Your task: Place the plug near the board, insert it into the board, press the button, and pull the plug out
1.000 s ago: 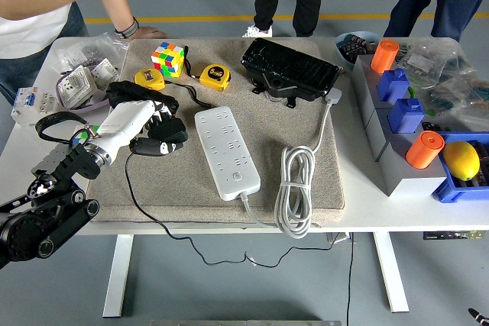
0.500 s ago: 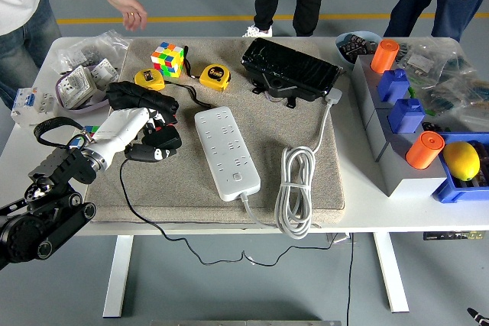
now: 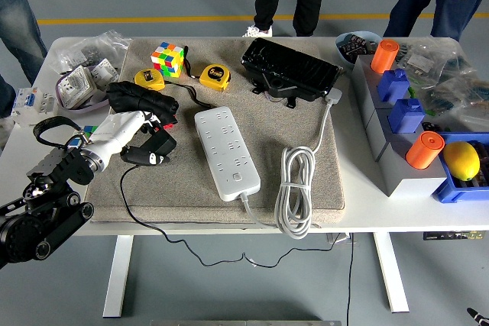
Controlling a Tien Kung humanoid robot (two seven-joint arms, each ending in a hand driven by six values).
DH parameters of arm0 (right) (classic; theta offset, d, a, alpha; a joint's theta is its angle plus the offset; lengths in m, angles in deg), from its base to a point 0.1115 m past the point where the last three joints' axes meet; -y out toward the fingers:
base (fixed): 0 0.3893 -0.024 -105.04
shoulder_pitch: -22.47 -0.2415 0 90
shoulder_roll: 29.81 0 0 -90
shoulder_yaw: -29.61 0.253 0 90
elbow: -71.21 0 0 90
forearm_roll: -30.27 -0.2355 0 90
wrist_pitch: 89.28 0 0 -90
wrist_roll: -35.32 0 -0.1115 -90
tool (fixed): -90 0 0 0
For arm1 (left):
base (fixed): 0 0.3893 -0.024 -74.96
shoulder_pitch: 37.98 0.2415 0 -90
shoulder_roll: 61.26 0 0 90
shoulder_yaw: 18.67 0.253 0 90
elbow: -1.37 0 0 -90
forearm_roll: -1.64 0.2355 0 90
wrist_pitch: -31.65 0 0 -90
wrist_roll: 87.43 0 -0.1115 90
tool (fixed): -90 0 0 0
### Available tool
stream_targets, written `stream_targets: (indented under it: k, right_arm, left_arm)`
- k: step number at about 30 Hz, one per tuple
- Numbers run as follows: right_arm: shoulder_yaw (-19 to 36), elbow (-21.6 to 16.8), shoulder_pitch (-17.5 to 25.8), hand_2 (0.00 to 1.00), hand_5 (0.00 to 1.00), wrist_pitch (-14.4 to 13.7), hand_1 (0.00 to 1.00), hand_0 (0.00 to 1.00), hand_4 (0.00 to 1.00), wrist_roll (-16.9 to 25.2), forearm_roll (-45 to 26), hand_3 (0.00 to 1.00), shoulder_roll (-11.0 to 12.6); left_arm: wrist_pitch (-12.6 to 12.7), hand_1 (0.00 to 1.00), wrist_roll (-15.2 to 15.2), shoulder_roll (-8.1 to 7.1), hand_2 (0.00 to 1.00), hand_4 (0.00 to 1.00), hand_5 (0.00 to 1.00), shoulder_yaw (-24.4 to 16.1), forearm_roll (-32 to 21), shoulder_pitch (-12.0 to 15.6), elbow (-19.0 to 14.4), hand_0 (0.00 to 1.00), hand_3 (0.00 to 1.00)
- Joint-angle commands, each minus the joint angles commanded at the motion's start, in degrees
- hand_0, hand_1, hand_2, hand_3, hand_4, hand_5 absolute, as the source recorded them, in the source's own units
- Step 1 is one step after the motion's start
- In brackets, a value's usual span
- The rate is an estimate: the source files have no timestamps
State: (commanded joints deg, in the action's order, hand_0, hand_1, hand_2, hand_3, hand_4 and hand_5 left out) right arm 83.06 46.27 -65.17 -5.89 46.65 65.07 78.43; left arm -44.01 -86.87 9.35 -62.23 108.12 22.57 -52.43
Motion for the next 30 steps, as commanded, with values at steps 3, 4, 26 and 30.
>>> stream_targets:
  k: [3, 4, 26, 30]
  right_arm:
    - [0.11, -0.02, 0.0, 0.62, 0.392, 0.01, 0.619, 0.605, 0.987, 0.01, 0.02, 0.549, -0.03]
    - [0.12, 0.0, -0.02, 0.62, 0.394, 0.01, 0.619, 0.605, 0.988, 0.0, 0.02, 0.549, -0.04]
    - [-2.59, 1.5, -0.8, 0.619, 0.395, 0.02, 0.619, 0.604, 0.987, 0.09, -1.82, 0.549, 0.17]
    - [-3.04, 1.74, -0.91, 0.619, 0.396, -0.04, 0.619, 0.603, 0.987, 0.16, -2.21, 0.549, 0.46]
  left_arm:
    - [-0.02, 0.638, 0.14, -0.31, 0.633, 0.998, 0.42, -0.56, 0.14, 0.3, -1.17, 0.513, 0.676]
    - [-0.15, 0.673, 0.08, -0.47, 0.685, 0.998, 0.527, -0.98, 0.18, 0.5, -1.86, 0.57, 0.722]
    - [2.25, 0.784, 14.34, -1.38, 0.803, 0.742, 0.841, -14.81, -20.77, 9.37, -7.02, 0.76, 0.81]
    - [3.3, 0.773, 16.49, -0.43, 0.781, 0.7, 0.713, -15.73, -27.55, 10.2, -4.78, 0.744, 0.789]
